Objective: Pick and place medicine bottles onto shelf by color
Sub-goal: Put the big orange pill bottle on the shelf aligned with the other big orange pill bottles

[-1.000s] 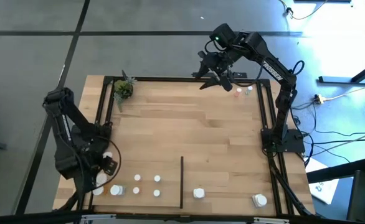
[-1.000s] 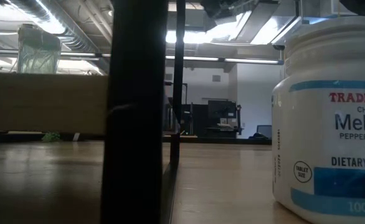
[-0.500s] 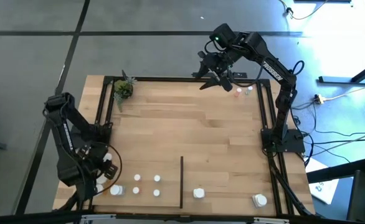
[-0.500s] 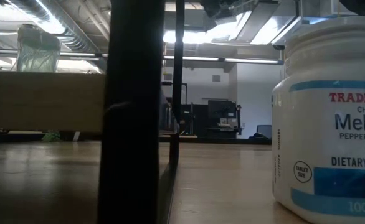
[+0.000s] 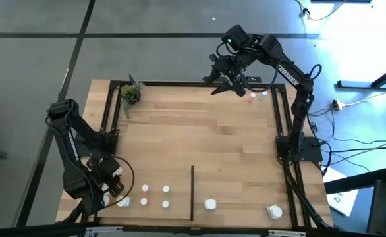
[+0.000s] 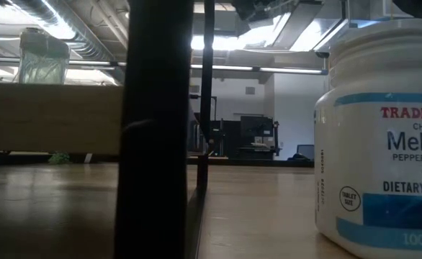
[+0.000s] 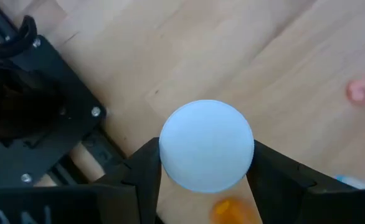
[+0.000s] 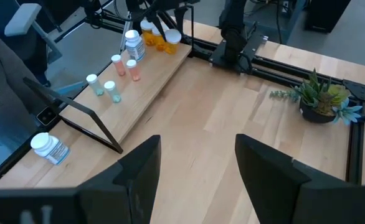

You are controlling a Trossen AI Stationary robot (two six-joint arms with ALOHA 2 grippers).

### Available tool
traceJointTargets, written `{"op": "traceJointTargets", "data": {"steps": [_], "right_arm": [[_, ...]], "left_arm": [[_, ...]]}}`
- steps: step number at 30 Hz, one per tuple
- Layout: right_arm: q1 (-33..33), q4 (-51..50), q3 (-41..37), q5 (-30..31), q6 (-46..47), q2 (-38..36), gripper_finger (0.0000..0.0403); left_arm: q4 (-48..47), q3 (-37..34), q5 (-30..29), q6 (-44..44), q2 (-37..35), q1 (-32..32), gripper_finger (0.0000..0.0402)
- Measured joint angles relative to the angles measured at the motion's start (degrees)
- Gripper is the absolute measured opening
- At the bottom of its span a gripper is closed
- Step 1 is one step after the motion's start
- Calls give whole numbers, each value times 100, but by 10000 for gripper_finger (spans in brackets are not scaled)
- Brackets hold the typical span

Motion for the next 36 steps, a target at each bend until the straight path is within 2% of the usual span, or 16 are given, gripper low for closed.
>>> {"op": "traceJointTargets", "data": {"steps": [5,15,36], "right_arm": [[0,2,0,-2,10,0,208],[0,2,0,-2,20,0,208],[2,-545,0,0,-175,0,208]], "left_arm": [[248,-57,3,515,-15,8,187],[303,-182,323,555,-25,11,187],[339,-273,321,568,-38,13,187]]}}
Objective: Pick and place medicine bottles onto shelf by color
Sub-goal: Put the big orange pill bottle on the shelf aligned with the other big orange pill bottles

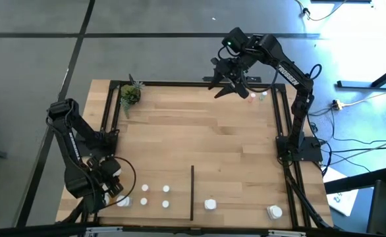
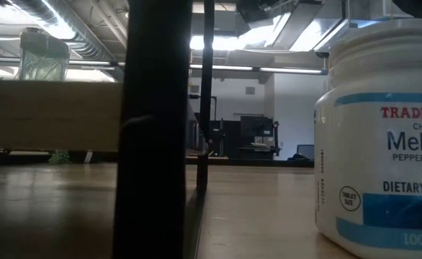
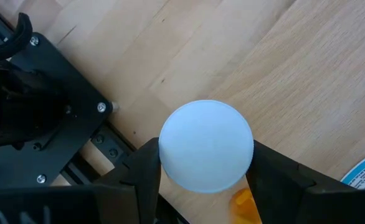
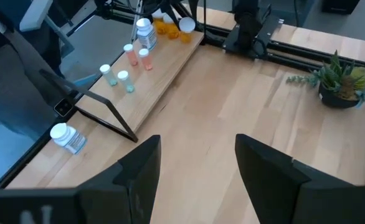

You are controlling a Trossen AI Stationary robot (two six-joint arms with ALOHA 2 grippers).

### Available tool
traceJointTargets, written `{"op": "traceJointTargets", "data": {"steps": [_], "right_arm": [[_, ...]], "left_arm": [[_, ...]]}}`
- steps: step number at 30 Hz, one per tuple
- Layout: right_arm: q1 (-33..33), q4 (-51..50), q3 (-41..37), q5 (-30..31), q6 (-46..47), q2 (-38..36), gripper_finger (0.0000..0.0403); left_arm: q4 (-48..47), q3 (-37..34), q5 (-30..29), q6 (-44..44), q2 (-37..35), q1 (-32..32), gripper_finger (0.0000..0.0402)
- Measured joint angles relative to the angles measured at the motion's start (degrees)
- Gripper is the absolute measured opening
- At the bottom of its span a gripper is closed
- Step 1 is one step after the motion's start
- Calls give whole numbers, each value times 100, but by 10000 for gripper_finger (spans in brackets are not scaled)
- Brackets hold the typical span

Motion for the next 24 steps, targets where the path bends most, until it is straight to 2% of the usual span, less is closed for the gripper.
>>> {"op": "traceJointTargets", "data": {"steps": [20,24], "right_arm": [[0,53,0,2,2,0,208],[0,53,0,4,2,0,208]], "left_arm": [[16,-2,-11,-11,0,0,187],[110,-7,157,176,0,0,187]]}}
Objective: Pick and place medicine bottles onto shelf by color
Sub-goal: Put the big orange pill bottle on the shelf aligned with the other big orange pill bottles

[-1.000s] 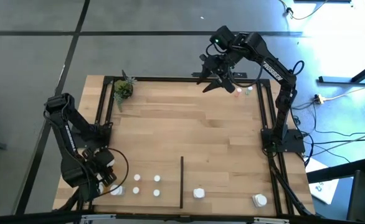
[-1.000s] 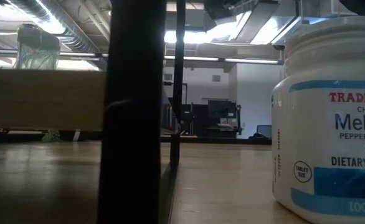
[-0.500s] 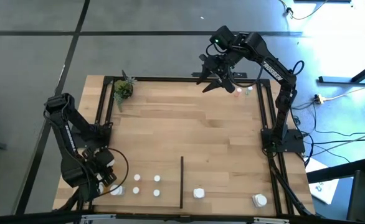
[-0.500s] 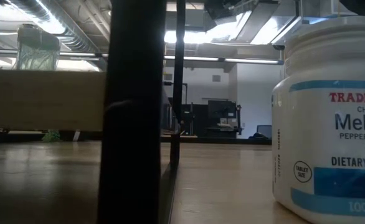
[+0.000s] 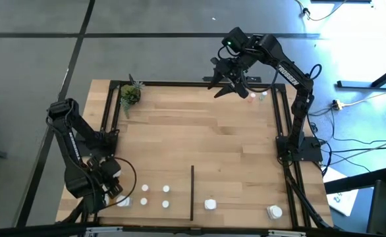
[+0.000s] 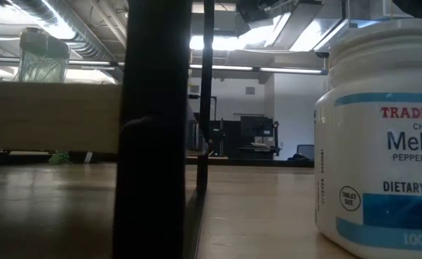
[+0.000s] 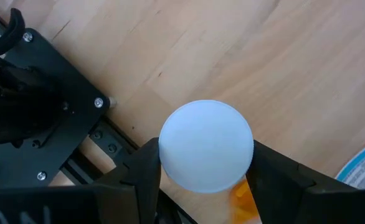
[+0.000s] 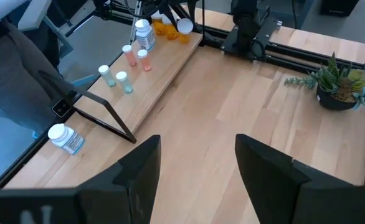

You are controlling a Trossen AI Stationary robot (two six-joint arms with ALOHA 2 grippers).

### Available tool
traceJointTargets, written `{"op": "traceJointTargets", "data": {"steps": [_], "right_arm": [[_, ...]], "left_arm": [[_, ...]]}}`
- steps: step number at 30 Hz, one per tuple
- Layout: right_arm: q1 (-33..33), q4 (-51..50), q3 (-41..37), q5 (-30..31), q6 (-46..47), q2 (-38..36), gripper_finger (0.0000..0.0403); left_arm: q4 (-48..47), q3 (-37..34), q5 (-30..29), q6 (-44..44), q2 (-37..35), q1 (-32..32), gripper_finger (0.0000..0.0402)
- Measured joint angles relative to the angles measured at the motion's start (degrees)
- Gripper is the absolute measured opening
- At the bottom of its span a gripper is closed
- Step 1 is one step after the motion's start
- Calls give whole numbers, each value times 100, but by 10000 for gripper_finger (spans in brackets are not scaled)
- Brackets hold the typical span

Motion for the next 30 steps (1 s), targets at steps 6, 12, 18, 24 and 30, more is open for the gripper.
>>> {"op": "traceJointTargets", "data": {"steps": [6,12,18,24,30], "right_arm": [[0,0,0,1,0,0,208],[0,0,0,1,0,0,208],[0,0,0,3,0,0,208],[0,0,0,3,0,0,208],[-1,0,0,1,1,0,208]], "left_arm": [[43,0,-33,74,-2,0,187],[3,0,-109,95,0,-2,187],[-37,0,-226,77,0,-4,187],[-55,0,-193,288,4,-4,187],[-20,-7,-98,456,10,0,188]]}}
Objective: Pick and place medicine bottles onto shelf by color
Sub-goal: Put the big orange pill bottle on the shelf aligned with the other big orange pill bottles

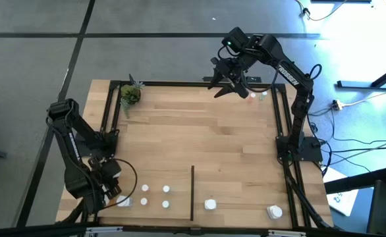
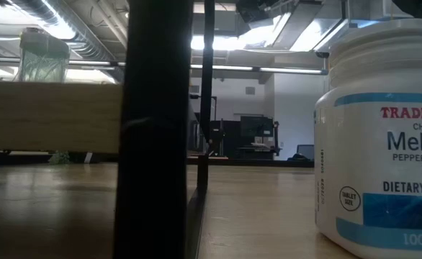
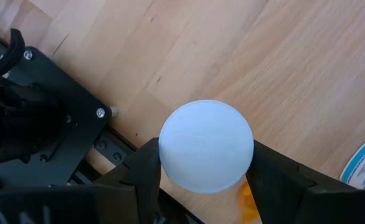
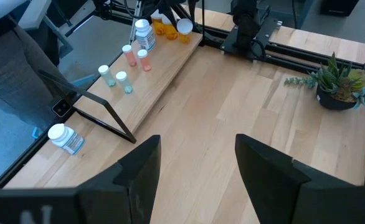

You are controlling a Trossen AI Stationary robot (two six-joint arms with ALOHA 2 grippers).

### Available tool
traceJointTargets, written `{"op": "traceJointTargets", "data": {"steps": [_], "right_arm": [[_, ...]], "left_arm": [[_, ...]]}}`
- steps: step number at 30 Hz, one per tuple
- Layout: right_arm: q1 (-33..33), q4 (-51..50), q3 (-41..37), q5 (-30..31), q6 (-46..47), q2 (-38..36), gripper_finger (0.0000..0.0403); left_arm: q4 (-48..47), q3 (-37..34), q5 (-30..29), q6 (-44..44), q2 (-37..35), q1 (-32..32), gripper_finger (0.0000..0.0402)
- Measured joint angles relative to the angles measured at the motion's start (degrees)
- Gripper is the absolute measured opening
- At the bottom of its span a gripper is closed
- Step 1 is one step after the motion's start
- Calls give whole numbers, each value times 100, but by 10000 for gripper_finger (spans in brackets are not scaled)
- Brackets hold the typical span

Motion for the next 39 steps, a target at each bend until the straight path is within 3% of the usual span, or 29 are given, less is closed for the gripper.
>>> {"op": "traceJointTargets", "data": {"steps": [33,39], "right_arm": [[-1,0,0,-1,-1,0,208],[1,0,0,-1,-1,0,208]], "left_arm": [[42,14,-286,99,-11,0,263],[-13,399,-306,237,-9,0,267]]}}
